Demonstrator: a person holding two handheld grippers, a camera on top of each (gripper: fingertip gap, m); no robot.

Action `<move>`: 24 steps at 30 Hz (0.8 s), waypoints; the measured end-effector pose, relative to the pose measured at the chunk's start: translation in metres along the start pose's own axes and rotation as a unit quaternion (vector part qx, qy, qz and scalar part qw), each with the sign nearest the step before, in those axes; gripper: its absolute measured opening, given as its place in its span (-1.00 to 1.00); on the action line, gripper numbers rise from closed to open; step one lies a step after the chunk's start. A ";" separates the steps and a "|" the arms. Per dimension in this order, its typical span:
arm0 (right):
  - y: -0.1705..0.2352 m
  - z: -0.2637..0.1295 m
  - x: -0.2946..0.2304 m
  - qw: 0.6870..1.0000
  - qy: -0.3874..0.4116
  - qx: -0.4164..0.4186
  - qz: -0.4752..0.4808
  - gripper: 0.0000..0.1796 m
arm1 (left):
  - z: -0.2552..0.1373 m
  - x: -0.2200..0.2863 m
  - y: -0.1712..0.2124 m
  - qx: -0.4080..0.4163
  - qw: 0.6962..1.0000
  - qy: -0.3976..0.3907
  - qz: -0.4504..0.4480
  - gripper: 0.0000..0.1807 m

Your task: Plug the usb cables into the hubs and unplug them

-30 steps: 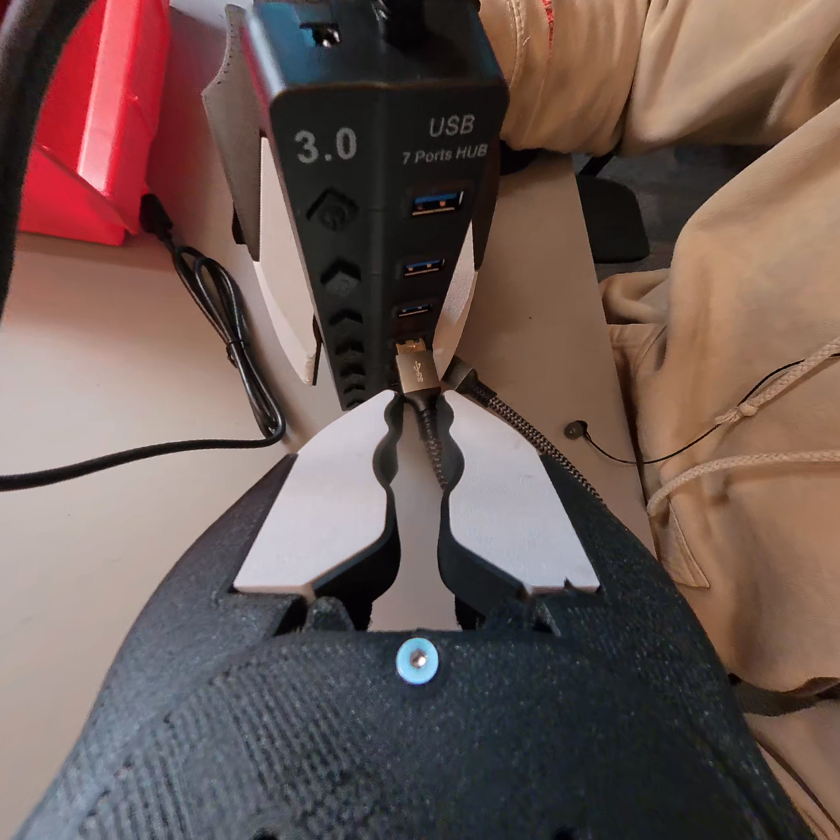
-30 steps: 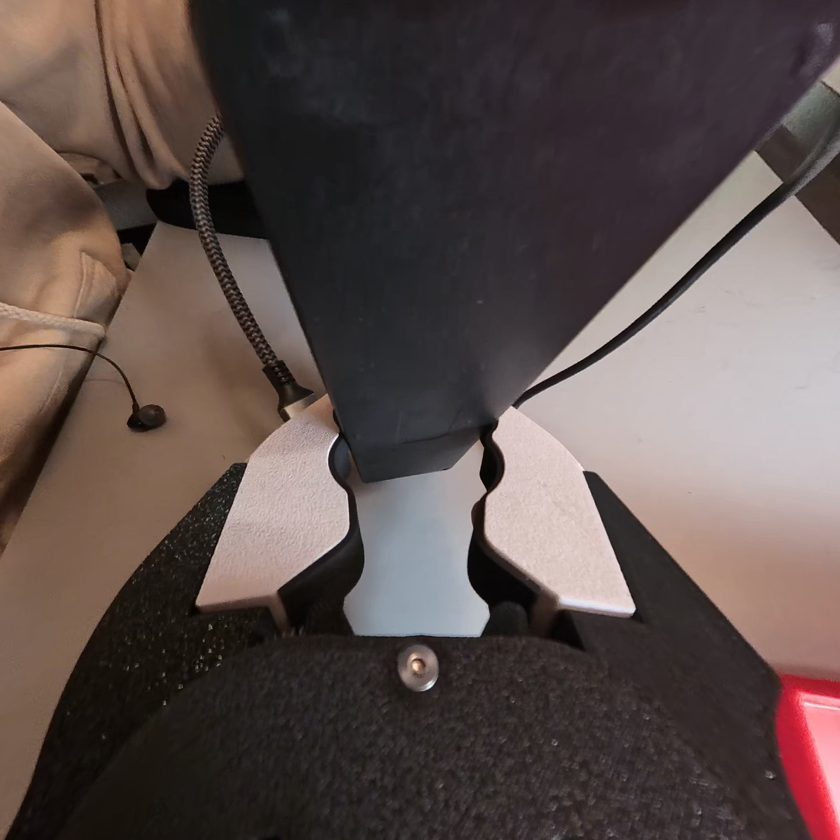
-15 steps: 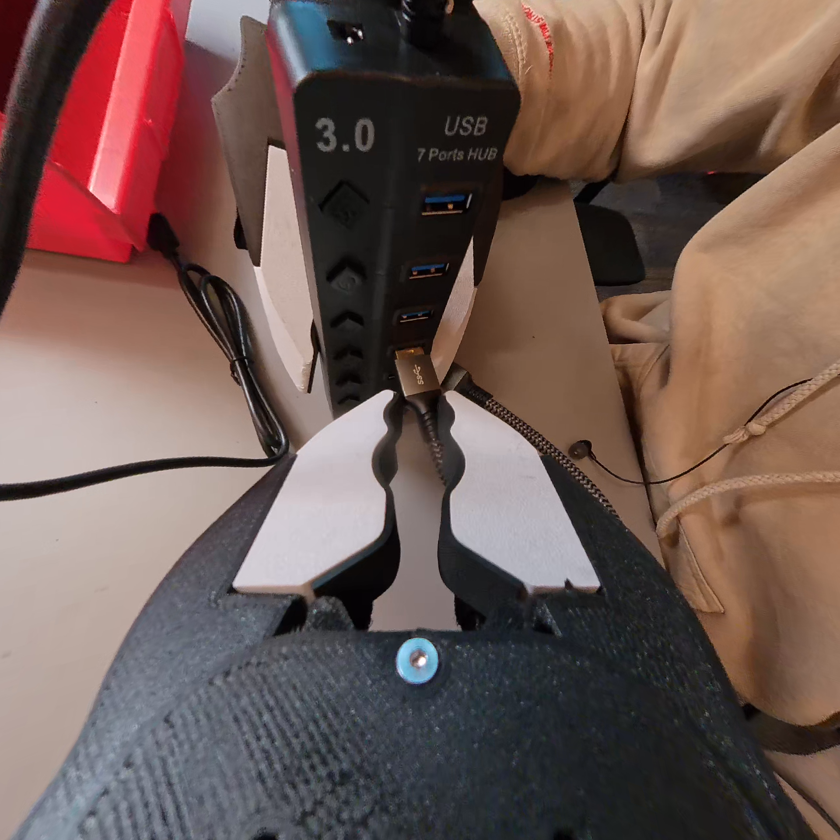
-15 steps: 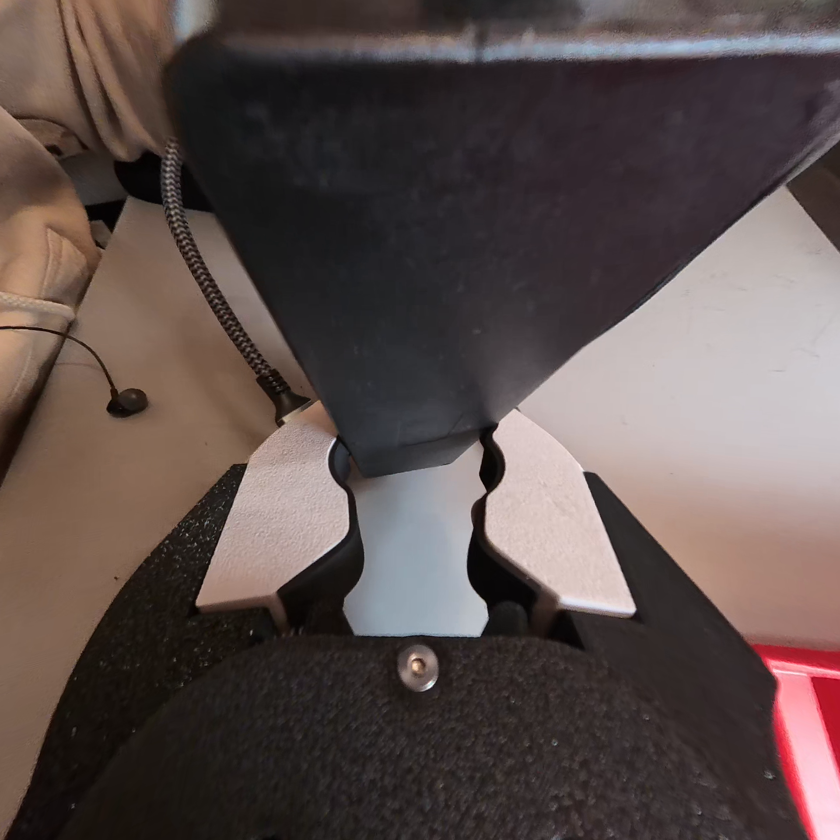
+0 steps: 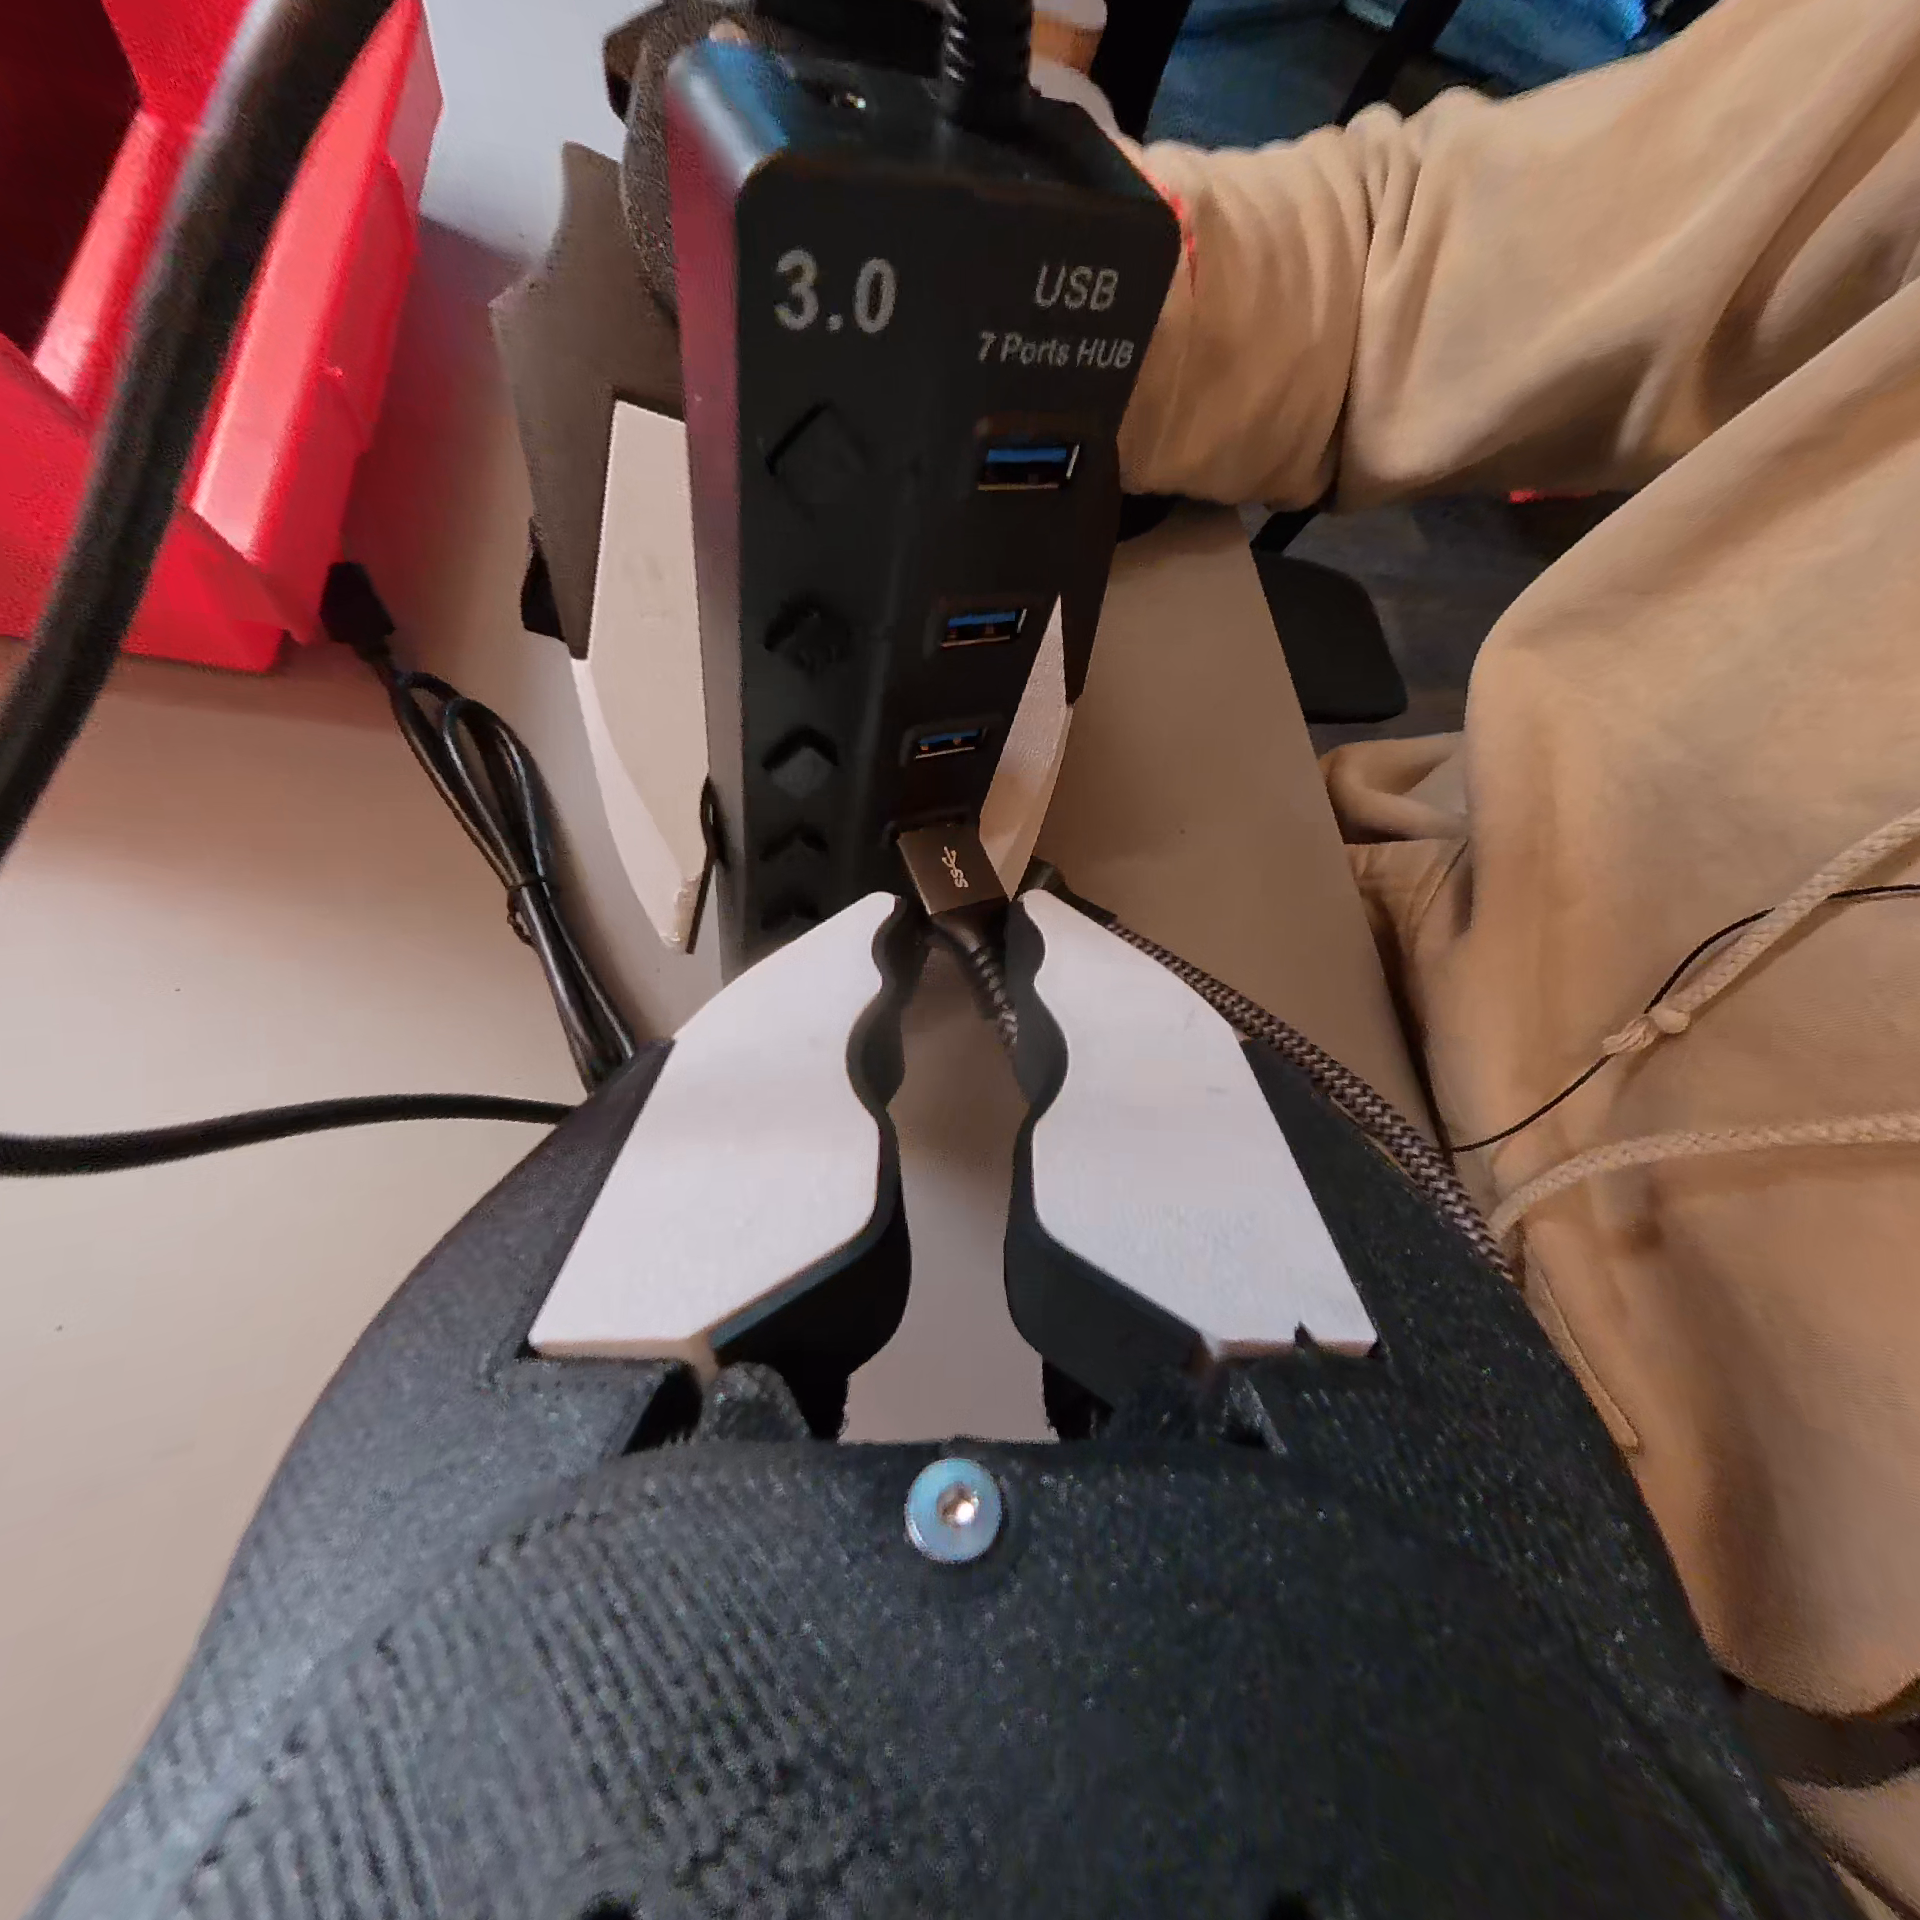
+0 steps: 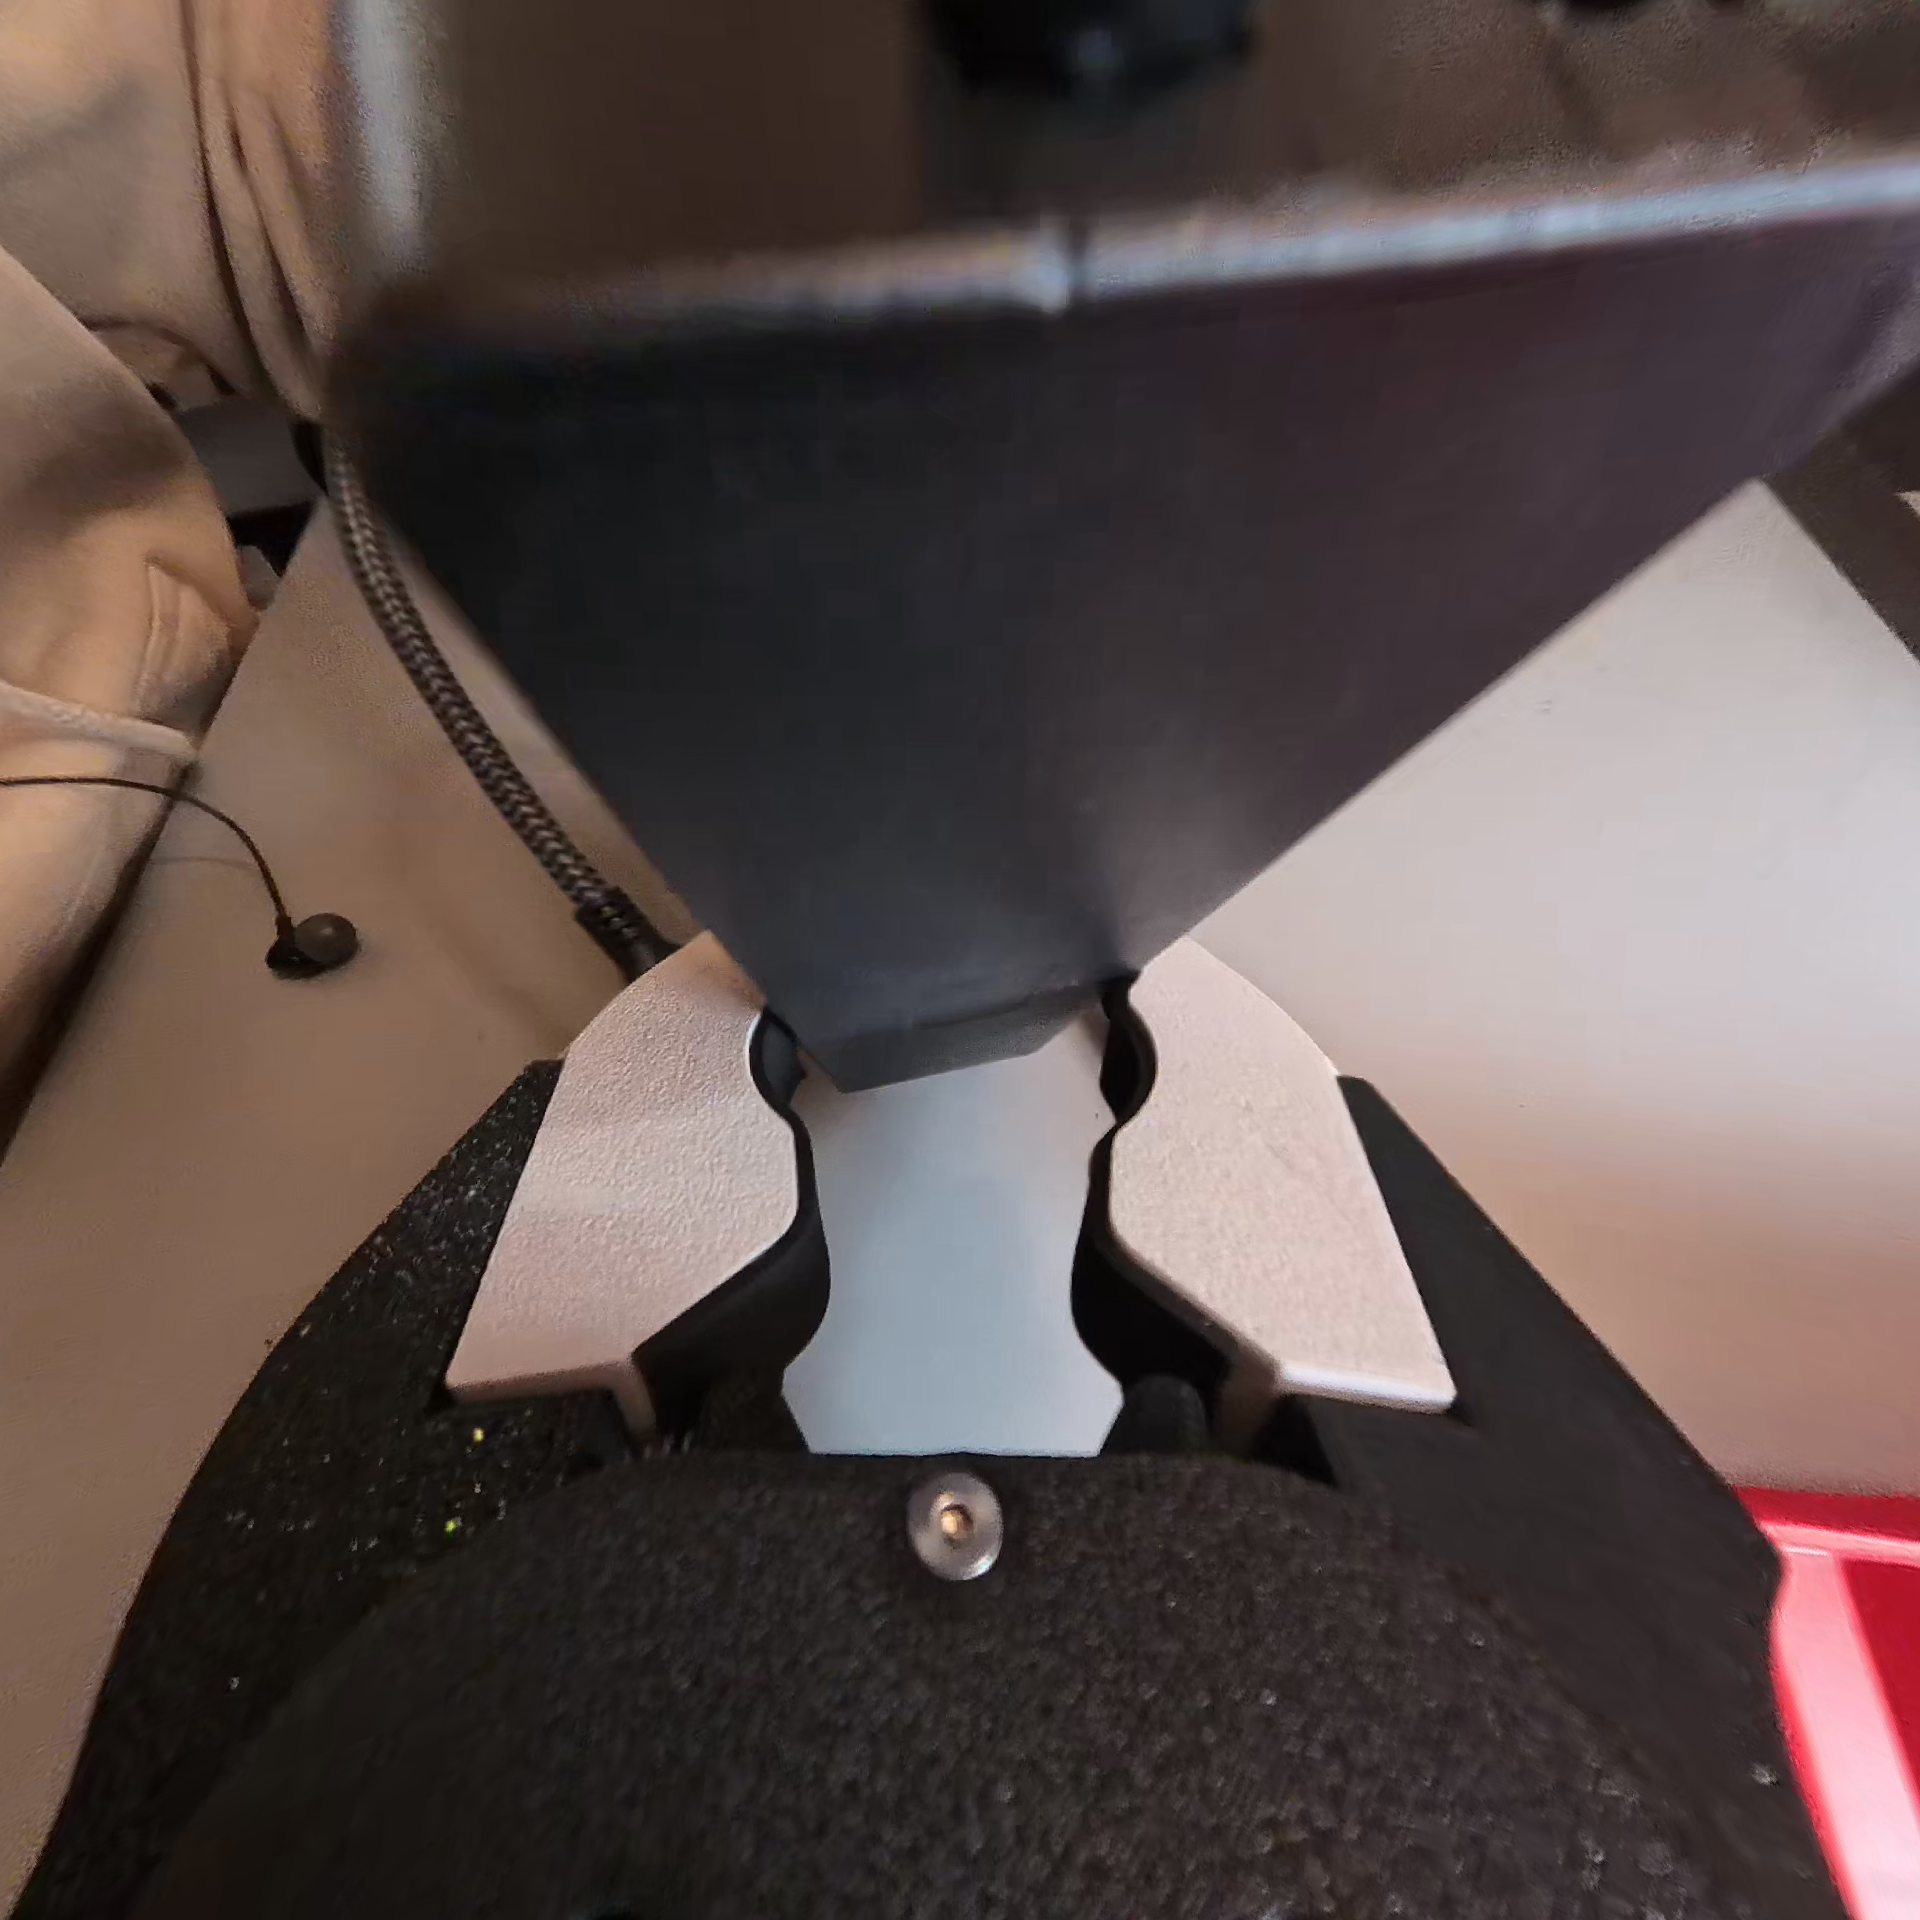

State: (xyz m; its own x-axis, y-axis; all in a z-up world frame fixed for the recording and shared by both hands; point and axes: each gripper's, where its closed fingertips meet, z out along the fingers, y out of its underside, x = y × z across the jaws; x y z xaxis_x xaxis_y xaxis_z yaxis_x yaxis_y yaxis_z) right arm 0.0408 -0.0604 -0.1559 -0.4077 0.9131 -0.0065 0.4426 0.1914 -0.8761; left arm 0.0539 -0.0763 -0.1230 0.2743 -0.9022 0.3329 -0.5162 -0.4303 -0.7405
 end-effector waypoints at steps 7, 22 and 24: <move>-0.036 -0.020 0.000 0.991 -0.016 0.127 0.025 -0.32 | -0.016 0.001 -0.011 0.067 0.997 0.032 0.012 -0.82; -0.037 -0.025 -0.004 0.991 -0.033 0.129 0.026 -0.39 | 0.009 0.001 -0.008 0.045 0.999 0.028 0.005 -0.82; -0.036 -0.020 -0.010 0.992 -0.039 0.116 0.012 -0.39 | 0.018 0.001 -0.003 0.033 0.999 0.031 0.010 -0.82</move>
State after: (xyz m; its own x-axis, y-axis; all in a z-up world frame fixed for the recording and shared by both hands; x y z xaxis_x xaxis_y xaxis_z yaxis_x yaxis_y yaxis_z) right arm 0.0448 -0.0690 -0.1149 -0.4638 0.8840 -0.0587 0.2609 0.0730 -0.9626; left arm 0.0705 -0.0752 -0.1310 0.2131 -0.9115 0.3517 -0.4664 -0.4112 -0.7832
